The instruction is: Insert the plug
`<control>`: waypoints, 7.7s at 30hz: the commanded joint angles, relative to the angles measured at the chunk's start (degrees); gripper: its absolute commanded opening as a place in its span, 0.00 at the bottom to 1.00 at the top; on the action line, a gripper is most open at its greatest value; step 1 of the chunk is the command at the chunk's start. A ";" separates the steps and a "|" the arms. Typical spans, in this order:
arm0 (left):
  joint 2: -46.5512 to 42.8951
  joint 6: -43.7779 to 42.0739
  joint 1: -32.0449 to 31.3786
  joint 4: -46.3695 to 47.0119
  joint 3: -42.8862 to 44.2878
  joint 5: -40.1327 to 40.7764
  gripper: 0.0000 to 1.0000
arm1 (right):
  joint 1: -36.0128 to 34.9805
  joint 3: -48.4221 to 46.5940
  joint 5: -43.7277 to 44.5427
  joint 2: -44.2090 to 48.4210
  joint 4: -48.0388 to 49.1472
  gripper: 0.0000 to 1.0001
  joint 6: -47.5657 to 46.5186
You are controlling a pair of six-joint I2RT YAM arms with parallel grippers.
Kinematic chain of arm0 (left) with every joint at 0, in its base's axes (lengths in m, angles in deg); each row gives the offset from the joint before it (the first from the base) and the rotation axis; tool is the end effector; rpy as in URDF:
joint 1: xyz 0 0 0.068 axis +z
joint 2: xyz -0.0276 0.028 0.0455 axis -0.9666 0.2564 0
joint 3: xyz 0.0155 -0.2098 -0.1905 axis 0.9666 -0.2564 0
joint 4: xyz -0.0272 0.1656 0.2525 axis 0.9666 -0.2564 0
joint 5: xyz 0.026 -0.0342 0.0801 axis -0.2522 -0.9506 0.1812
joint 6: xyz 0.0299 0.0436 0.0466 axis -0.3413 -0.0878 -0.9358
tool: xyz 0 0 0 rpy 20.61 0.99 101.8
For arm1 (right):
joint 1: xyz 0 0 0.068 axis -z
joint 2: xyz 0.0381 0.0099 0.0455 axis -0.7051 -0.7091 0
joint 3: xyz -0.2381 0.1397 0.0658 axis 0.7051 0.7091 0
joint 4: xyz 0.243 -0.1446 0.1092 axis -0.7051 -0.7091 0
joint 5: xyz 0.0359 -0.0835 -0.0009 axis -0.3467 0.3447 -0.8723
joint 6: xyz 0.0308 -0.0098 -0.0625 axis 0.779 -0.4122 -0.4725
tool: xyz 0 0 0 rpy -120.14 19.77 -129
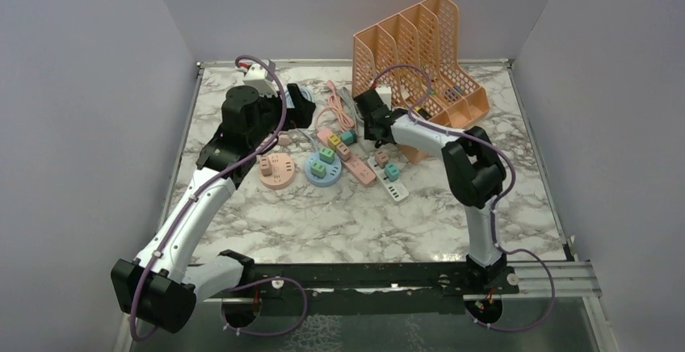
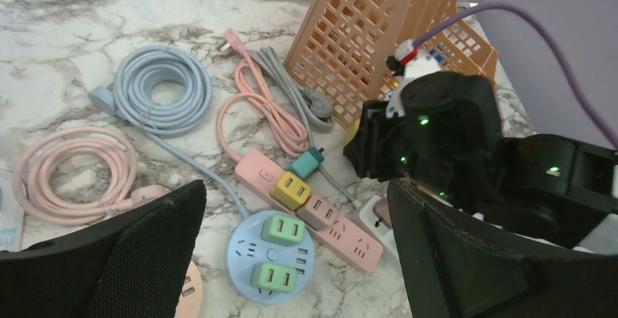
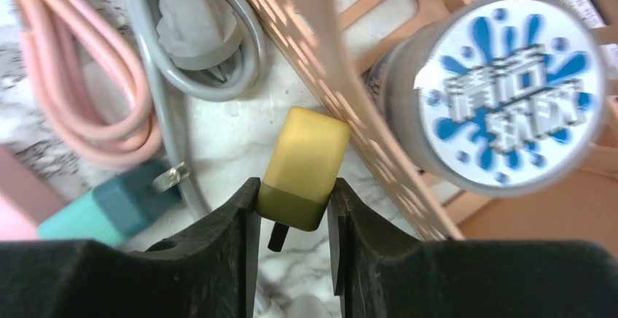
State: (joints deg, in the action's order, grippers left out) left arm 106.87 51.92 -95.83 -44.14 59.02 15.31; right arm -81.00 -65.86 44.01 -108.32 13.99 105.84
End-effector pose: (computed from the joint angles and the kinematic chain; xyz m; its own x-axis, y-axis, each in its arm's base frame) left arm 0.2926 -0.1134 0.3866 -0.3433 -0.3012 -0.8896 0.2794 0.8715 -0.4029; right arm 0.4274 0.2776 0.1369 -0.7439 0.0009 -0.6683 0.0793 0.9930 -0.0870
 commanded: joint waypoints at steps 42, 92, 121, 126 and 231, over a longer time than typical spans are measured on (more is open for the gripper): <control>1.18 33.23 -8.22 28.08 -5.71 -19.39 0.69 | 1.18 32.18 -68.09 45.03 60.03 0.21 -0.60; 5.95 -39.83 -12.97 18.41 -8.30 -45.47 0.28 | 1.18 14.87 -59.22 47.16 -3.98 0.60 -16.40; 10.31 -37.84 -14.18 13.12 -8.42 -40.93 0.64 | -1.02 16.62 -56.09 38.48 -6.41 0.08 -17.70; 5.62 -32.98 -14.12 15.80 -13.61 -27.57 0.78 | -0.94 20.45 -46.45 42.05 0.09 0.04 -16.08; -5.69 -3.40 -13.77 -3.75 -4.77 25.22 0.88 | -6.55 28.24 -26.19 14.85 17.39 0.01 -29.85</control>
State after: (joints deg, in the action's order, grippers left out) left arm 102.47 49.23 -109.73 -48.10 52.88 39.03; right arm -86.99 -42.24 11.36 -89.43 31.15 76.09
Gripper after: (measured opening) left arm 0.872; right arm 0.300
